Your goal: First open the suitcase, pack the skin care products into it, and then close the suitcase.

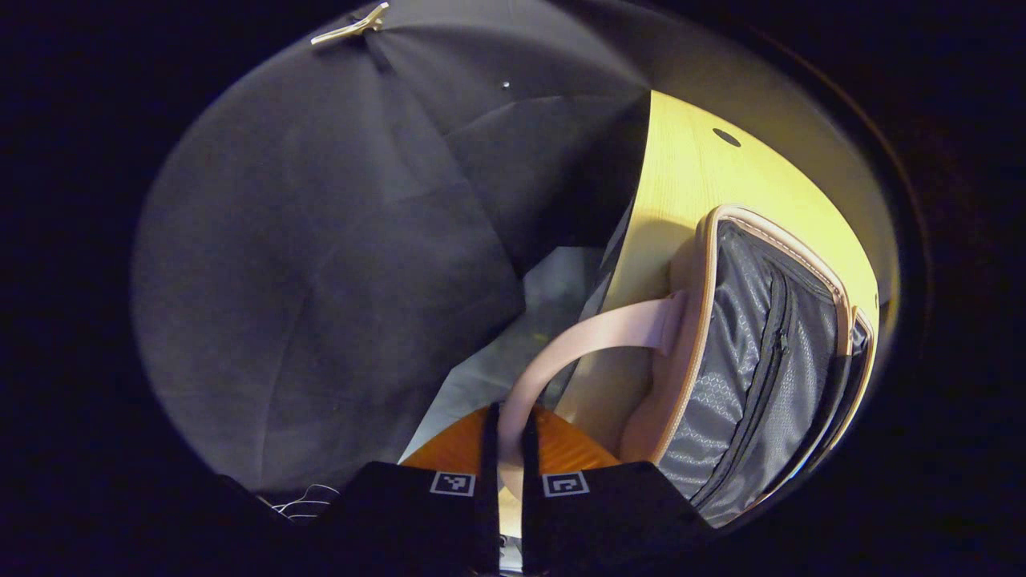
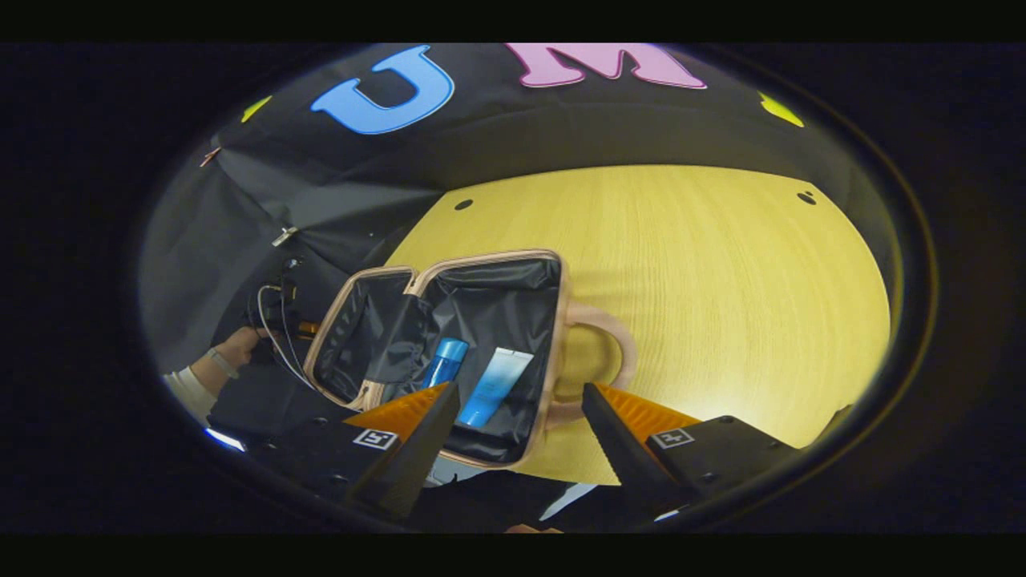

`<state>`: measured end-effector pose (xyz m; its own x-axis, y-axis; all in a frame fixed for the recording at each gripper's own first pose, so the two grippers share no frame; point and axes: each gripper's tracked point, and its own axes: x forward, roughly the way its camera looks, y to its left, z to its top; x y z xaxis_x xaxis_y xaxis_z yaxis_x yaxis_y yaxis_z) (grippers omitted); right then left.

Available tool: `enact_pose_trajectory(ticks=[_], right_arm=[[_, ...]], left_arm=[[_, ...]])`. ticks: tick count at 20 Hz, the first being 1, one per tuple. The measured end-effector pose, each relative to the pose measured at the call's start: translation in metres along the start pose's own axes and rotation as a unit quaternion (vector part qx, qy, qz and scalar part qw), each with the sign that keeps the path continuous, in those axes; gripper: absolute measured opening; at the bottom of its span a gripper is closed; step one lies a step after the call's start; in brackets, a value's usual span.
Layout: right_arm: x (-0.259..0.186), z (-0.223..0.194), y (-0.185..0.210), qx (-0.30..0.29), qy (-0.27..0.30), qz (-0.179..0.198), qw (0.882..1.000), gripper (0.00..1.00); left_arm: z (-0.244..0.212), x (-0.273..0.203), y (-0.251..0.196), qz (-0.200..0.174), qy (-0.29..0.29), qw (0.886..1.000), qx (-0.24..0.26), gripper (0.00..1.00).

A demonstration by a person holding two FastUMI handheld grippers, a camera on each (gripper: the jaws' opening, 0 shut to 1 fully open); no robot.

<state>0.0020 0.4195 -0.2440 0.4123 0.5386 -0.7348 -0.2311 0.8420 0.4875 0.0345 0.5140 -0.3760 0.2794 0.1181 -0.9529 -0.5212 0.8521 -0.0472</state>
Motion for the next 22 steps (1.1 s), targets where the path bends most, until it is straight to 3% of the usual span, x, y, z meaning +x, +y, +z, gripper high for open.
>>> enact_pose_trajectory(ticks=[6, 8, 9, 10, 13, 18, 22], right_arm=[[-0.017, 0.006, 0.003, -0.032, -0.024, 0.015, 0.999, 0.98], [-0.021, 0.008, 0.004, -0.041, -0.028, 0.028, 0.998, 0.98], [-0.024, 0.009, 0.005, -0.044, -0.029, 0.035, 0.998, 0.98], [-0.027, 0.011, 0.006, -0.047, -0.031, 0.043, 0.998, 0.98], [-0.040, 0.018, 0.004, -0.063, -0.041, 0.062, 0.995, 0.98], [-0.069, 0.027, -0.019, -0.101, -0.067, 0.075, 0.990, 0.98], [-0.102, 0.033, -0.054, -0.107, -0.083, 0.080, 0.988, 0.98]], left_arm=[[0.025, -0.056, -0.004, -0.008, -0.075, 0.996, 0.036, 0.11], [0.038, -0.090, -0.014, -0.010, -0.105, 0.993, 0.053, 0.09], [0.043, -0.108, -0.020, -0.011, -0.120, 0.991, 0.059, 0.13], [0.042, -0.125, -0.031, -0.012, -0.134, 0.989, 0.066, 0.08], [0.048, -0.190, -0.047, -0.016, -0.176, 0.980, 0.087, 0.08], [0.048, -0.290, -0.116, -0.047, -0.232, 0.964, 0.120, 0.07], [0.032, -0.338, -0.221, -0.100, -0.264, 0.946, 0.161, 0.07]])
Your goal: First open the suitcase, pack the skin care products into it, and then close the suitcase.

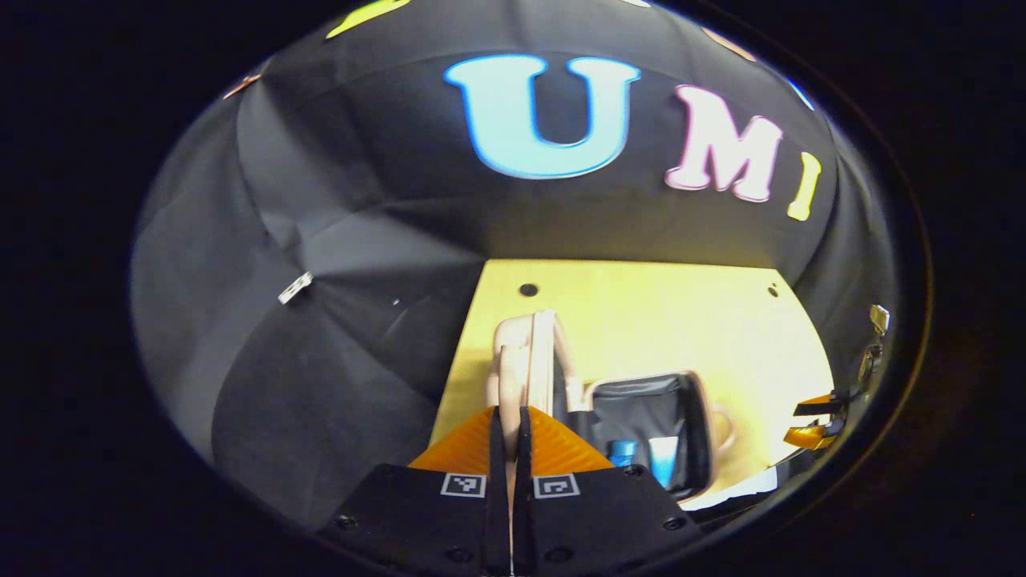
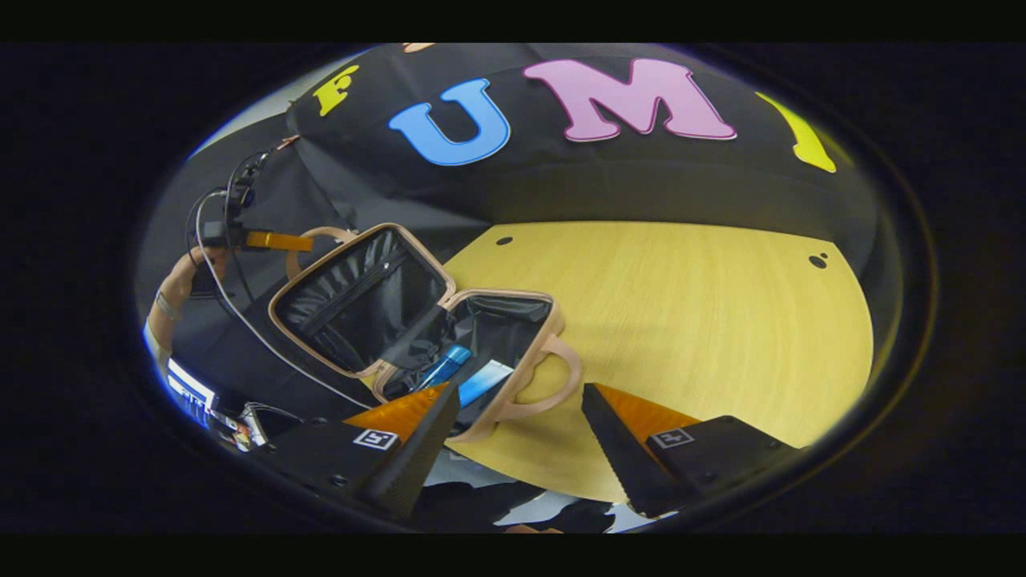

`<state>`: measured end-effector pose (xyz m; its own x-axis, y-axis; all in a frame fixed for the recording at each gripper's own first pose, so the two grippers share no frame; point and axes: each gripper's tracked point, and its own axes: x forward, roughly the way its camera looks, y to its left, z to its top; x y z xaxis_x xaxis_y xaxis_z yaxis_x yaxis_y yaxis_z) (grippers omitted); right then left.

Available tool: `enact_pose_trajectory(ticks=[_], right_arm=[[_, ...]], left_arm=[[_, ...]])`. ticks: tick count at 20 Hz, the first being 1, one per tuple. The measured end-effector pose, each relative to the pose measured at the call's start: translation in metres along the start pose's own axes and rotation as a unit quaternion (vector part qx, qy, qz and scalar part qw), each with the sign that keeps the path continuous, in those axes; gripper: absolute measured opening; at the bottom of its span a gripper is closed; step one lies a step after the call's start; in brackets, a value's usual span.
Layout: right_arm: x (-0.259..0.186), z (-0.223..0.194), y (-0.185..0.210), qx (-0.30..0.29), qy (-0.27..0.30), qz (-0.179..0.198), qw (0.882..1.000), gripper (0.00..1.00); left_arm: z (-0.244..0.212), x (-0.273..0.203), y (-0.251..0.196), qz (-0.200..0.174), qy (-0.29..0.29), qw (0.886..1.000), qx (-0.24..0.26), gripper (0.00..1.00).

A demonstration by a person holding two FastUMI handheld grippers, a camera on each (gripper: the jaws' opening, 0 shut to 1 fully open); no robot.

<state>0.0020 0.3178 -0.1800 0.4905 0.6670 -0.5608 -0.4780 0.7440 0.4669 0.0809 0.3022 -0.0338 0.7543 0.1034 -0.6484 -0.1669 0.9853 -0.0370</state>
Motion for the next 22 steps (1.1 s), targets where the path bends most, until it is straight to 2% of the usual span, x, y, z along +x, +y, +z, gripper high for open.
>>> enact_pose_trajectory(ticks=[4, 9, 10, 11, 15, 19, 21, 22], right_arm=[[-0.027, -0.004, -0.041, -0.007, -0.007, -0.019, 1.000, 0.97], [-0.059, -0.007, -0.085, 0.016, -0.019, -0.043, 0.999, 0.97], [-0.065, -0.010, -0.094, 0.017, -0.018, -0.050, 0.998, 0.97], [-0.070, -0.013, -0.103, 0.019, -0.016, -0.057, 0.998, 0.97], [-0.090, -0.018, -0.132, 0.023, -0.016, -0.088, 0.996, 0.97], [-0.096, -0.022, -0.141, 0.047, -0.021, -0.105, 0.993, 0.97], [-0.095, -0.020, -0.141, 0.045, -0.028, -0.115, 0.992, 0.97], [-0.094, -0.019, -0.142, 0.043, -0.031, -0.122, 0.991, 0.97]], left_arm=[[0.006, -0.004, -0.134, -0.107, -0.003, 0.994, -0.019, 0.07], [-0.036, 0.046, -0.255, -0.151, 0.035, 0.988, 0.018, 0.07], [-0.050, 0.056, -0.273, -0.157, 0.048, 0.986, 0.021, 0.11], [-0.067, 0.070, -0.287, -0.159, 0.062, 0.985, 0.023, 0.07], [-0.121, 0.107, -0.319, -0.161, 0.107, 0.981, 0.024, 0.07], [-0.145, 0.132, -0.342, -0.168, 0.103, 0.980, 0.042, 0.08], [-0.152, 0.139, -0.348, -0.166, 0.085, 0.981, 0.054, 0.12], [-0.155, 0.142, -0.349, -0.163, 0.079, 0.982, 0.060, 0.23]])
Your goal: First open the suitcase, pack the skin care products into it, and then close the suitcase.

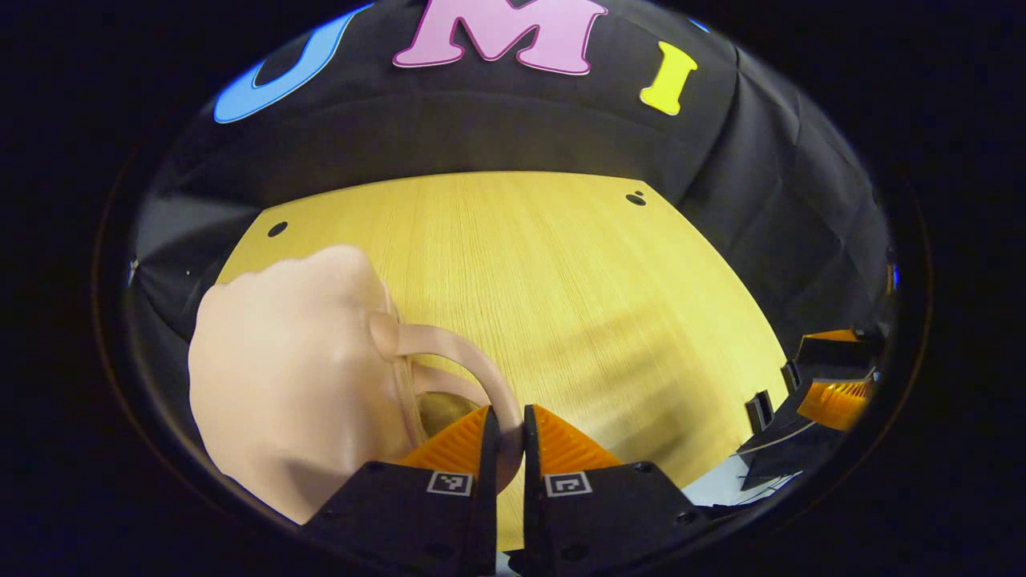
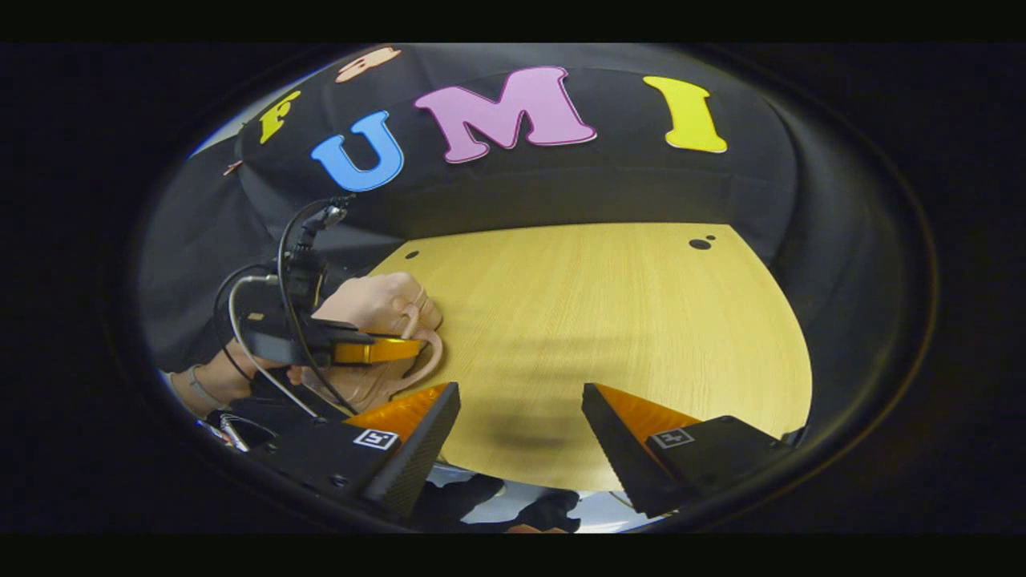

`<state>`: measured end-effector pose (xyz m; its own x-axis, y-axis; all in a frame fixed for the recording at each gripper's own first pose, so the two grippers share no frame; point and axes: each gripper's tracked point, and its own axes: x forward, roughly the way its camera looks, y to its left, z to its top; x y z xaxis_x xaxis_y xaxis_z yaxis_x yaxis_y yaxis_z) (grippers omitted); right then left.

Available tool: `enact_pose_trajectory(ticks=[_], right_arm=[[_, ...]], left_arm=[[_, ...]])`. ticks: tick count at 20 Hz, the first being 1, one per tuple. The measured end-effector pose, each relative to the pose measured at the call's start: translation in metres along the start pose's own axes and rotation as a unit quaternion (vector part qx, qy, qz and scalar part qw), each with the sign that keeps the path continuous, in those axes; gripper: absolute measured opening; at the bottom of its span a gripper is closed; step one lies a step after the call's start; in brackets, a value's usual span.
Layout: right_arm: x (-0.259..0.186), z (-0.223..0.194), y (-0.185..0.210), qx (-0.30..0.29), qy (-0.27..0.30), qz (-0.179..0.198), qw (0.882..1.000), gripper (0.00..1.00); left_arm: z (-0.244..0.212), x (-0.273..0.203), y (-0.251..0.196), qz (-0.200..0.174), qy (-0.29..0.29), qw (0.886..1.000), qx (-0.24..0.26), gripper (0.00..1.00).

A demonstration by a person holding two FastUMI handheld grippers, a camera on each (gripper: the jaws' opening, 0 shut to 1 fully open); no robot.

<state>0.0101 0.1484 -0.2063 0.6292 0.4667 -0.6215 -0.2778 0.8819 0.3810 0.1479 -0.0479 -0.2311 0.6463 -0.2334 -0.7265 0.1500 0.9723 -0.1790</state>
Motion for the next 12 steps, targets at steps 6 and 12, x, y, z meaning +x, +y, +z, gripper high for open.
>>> enact_pose_trajectory(ticks=[6, 12], right_arm=[[-0.003, 0.037, 0.005, -0.024, -0.046, -0.019, 0.998, 0.97], [-0.039, 0.121, 0.017, -0.056, -0.160, -0.052, 0.984, 0.98]], left_arm=[[0.040, -0.027, -0.008, 0.008, -0.104, 0.995, -0.010, 0.87], [0.127, -0.125, -0.013, 0.038, -0.252, 0.967, 0.008, 0.97]])
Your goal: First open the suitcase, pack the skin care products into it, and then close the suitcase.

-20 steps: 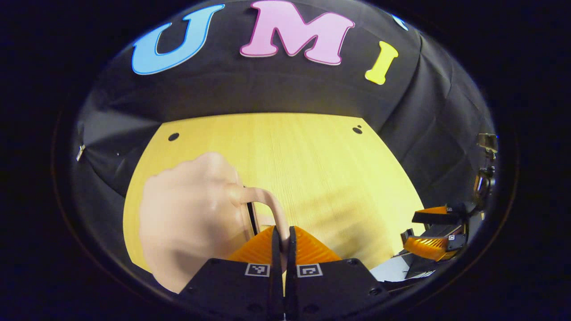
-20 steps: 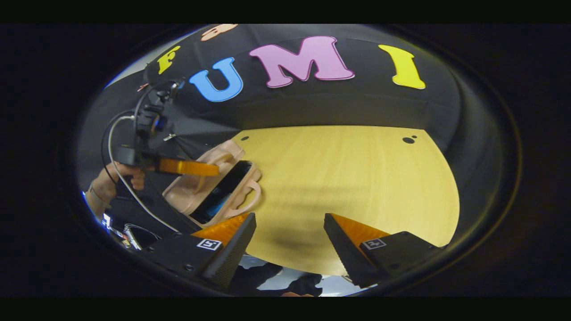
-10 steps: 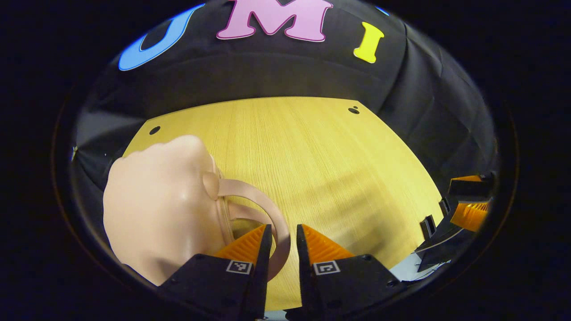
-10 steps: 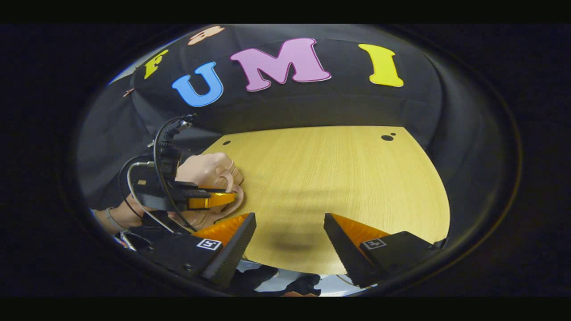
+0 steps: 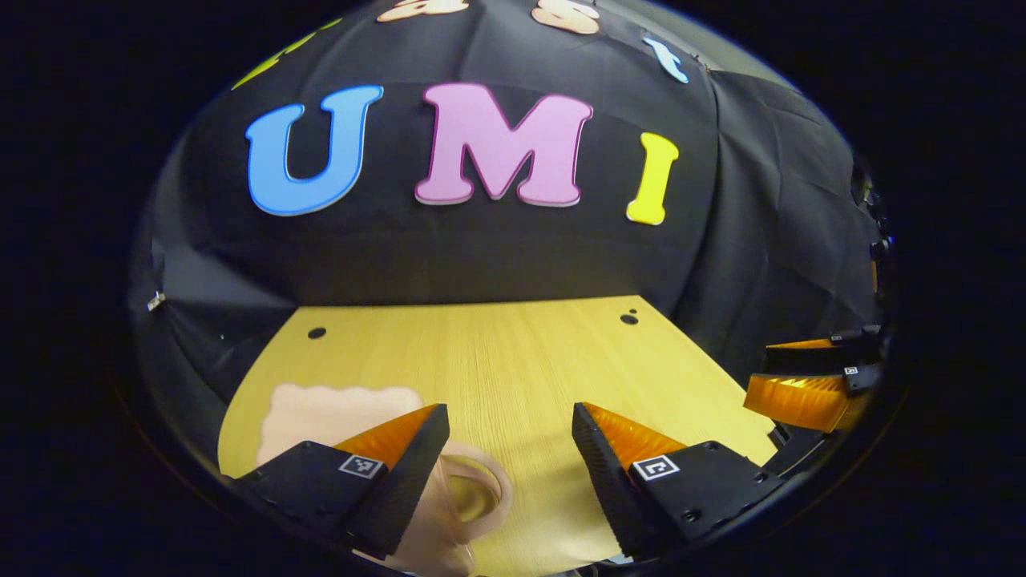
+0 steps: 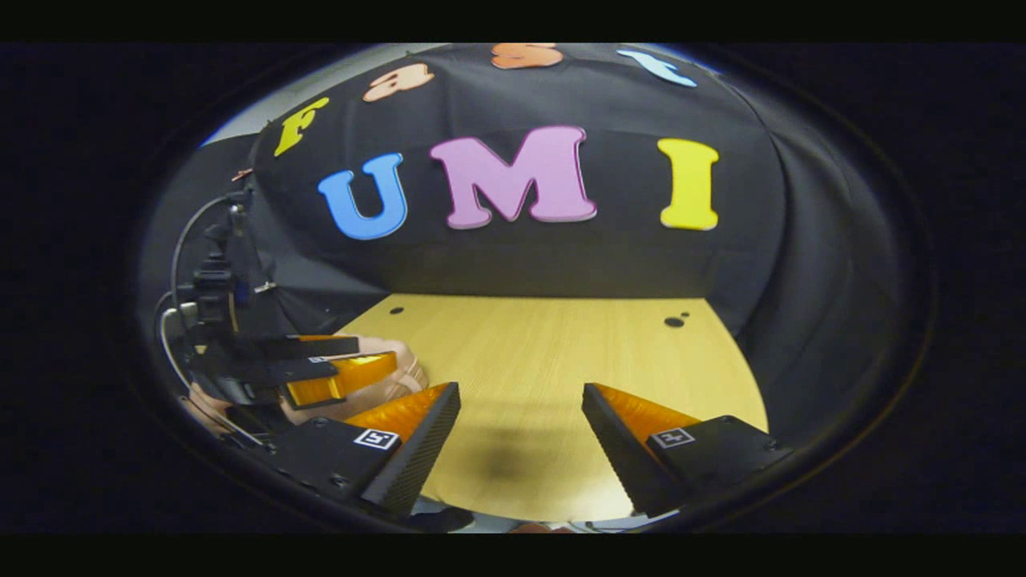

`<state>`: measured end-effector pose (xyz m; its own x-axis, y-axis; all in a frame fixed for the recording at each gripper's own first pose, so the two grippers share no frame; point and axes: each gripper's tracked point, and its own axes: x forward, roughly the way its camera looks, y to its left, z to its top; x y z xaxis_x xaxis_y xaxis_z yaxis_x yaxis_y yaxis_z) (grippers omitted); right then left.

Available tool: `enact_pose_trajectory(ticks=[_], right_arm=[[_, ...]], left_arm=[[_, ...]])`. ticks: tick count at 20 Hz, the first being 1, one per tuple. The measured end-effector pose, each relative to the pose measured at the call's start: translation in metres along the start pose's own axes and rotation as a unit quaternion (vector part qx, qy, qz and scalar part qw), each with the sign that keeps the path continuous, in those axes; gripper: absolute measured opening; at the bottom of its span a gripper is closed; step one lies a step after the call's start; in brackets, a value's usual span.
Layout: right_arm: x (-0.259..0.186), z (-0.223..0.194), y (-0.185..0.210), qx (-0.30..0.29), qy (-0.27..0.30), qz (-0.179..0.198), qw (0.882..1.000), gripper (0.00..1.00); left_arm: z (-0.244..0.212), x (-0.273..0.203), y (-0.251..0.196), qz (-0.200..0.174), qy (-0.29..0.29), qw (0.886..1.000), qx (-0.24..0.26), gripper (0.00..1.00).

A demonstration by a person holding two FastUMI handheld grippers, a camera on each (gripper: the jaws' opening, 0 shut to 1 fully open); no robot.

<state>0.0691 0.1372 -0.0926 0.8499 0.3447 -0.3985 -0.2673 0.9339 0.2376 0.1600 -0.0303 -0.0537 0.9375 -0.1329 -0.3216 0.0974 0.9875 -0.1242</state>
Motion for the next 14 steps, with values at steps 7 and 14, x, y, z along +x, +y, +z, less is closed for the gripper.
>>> enact_pose_trajectory(ticks=[7, 14], right_arm=[[-0.028, 0.117, -0.007, -0.059, -0.151, -0.061, 0.985, 0.98], [-0.041, 0.129, 0.006, -0.068, -0.185, -0.062, 0.979, 0.97]], left_arm=[[0.102, -0.064, 0.022, 0.039, -0.109, 0.993, 0.006, 0.96], [0.131, -0.084, 0.059, 0.075, -0.180, 0.981, 0.005, 0.96]])
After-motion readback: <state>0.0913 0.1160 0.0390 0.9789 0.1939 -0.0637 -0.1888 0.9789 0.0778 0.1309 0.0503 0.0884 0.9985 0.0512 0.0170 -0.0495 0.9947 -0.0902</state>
